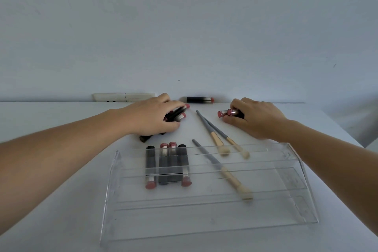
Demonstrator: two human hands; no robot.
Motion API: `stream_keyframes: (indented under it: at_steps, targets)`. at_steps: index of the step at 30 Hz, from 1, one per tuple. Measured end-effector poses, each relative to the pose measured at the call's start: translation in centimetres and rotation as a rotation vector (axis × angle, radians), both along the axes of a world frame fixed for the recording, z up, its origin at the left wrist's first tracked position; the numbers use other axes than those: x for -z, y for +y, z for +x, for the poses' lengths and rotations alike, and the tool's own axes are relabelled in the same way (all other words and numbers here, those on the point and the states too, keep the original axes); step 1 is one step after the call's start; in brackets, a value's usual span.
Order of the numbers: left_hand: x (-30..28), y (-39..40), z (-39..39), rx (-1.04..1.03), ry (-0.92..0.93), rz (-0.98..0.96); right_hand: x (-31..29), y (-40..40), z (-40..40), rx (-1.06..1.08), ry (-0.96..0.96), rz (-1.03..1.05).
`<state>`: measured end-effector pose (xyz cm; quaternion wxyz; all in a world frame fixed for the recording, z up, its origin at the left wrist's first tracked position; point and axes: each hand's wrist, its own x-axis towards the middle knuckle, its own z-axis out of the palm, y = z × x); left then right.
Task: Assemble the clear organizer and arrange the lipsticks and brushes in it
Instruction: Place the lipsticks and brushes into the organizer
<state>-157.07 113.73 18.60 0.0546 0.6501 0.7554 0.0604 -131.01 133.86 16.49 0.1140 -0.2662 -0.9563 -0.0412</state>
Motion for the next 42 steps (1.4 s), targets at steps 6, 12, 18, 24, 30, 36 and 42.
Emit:
stream_keyframes:
  at_steps: [6, 12, 18, 24, 30, 36, 42]
  targets:
    - [0.4, -0.8, 0.2, 0.001, 0.078, -0.019, -0.1, -0.1, 0.1, -0.002, 0.010, -0.007]
    - [1.7, -1.4, 1.0, -0.037, 0.158, 0.233, -0.1, -0.2, 0.2, 0.008, 0.023, -0.006]
    - [1.6, -1.7, 1.2, -0.024, 0.256, 0.281, -0.3, -0.6, 0.5, 0.052, 0.044, 0.070]
    - [0.5, -2.3, 0.7, -0.067, 0.043, 0.294, -2.9, -0.4, 0.9, 0.058, -0.035, -0.041]
    - [-3.5, -4.7, 0.2, -0.045, -0.158, 0.407, -7.4, -2.5, 1.9, 0.010, 0.097, -0.206]
    - [-6.5, -7.6, 4.9, 0.137, -0.167, 0.402, -8.4, -9.2, 1.8, -0.146, 0.026, -0.214]
    - [-5.7, -9.3, 8.5, 0.184, -0.075, 0.334, -8.9, -11.4, 3.6, -0.214, 0.010, -0.118]
